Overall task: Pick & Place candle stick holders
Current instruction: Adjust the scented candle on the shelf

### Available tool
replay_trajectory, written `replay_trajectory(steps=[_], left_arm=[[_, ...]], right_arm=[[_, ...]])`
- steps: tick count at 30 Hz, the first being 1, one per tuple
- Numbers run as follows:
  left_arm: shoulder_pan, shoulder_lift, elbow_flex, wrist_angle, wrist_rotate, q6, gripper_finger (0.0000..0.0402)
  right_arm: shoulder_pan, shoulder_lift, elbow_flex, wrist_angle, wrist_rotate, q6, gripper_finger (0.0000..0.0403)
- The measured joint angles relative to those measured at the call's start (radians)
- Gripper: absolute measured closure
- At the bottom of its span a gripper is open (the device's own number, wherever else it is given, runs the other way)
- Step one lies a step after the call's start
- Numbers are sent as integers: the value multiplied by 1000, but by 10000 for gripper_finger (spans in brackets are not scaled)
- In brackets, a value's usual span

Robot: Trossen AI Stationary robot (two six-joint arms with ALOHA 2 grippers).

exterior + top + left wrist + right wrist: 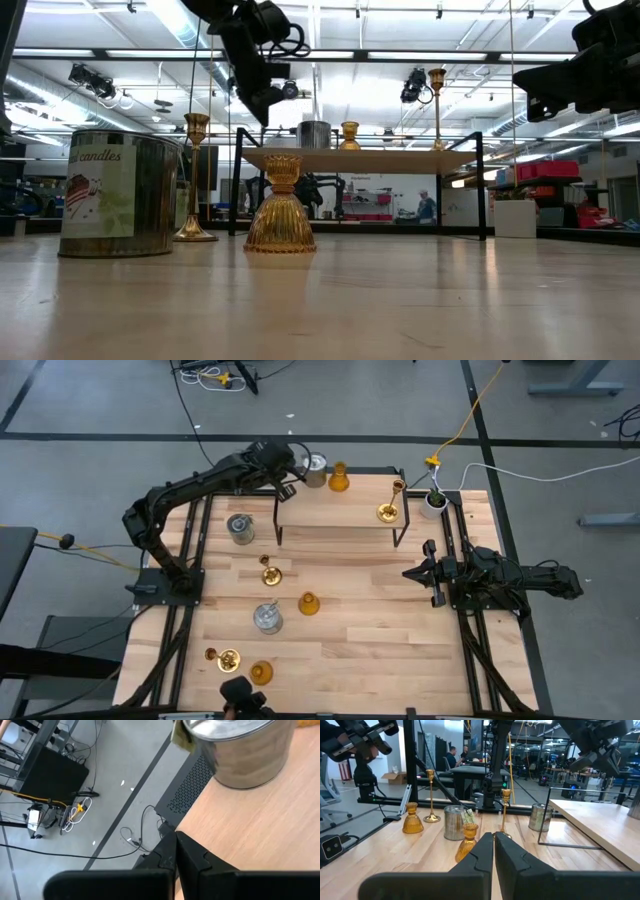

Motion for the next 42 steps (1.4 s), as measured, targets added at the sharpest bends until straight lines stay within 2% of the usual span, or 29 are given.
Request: replay_trajectory(steps=[8,16,25,42], left_arm=[[-10,-2,76,1,23,2,391],[28,-3,230,44,290,-1,392],[63,15,240,100,449,-50,396],[64,97,240,166,624,-113,396]], right_arm=[[0,0,0,0,0,0,381],[0,0,0,0,0,0,381],[0,0,0,0,0,0,381],[0,0,0,0,0,0,381]])
